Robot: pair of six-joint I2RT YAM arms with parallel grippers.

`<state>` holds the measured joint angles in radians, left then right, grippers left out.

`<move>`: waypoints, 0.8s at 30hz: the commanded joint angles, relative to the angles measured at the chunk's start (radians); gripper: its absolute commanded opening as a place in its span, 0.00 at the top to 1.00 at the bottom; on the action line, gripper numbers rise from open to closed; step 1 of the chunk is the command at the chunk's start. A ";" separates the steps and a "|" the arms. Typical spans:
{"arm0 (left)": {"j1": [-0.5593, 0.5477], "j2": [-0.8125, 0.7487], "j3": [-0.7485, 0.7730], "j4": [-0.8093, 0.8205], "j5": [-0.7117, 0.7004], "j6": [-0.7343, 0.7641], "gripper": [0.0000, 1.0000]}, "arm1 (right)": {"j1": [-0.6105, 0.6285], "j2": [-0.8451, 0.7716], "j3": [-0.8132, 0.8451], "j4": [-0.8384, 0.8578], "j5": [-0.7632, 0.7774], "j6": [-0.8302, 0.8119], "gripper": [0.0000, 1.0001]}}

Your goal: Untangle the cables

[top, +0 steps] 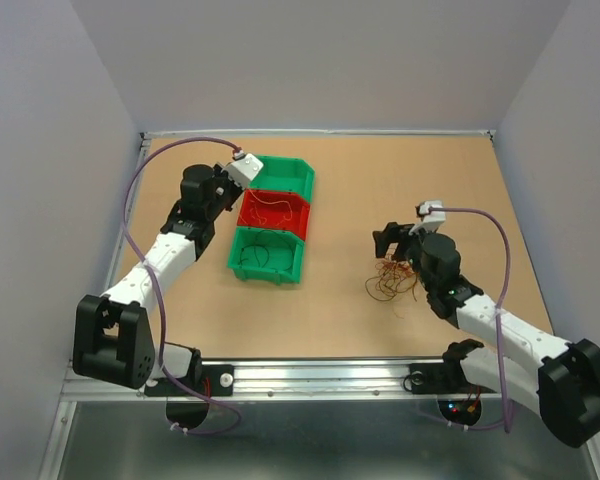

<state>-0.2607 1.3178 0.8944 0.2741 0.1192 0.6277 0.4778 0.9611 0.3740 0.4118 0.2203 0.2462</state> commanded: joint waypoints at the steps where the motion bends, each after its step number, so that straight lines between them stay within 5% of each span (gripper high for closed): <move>1: 0.001 -0.011 0.018 -0.065 0.115 0.053 1.00 | -0.002 0.117 0.111 0.145 -0.352 0.010 0.15; 8: 0.000 0.001 0.024 -0.076 0.178 0.040 1.00 | 0.008 0.479 0.352 0.314 -0.715 0.009 0.17; 17: 0.000 0.015 0.024 -0.070 0.186 0.033 1.00 | 0.087 0.842 0.649 0.318 -0.907 -0.133 0.18; 24: 0.001 0.004 0.021 -0.064 0.181 0.024 1.00 | 0.145 0.988 0.812 0.251 -0.900 -0.196 0.19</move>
<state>-0.2607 1.3392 0.8944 0.1802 0.2874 0.6567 0.5949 1.9110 1.0767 0.6586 -0.6479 0.1093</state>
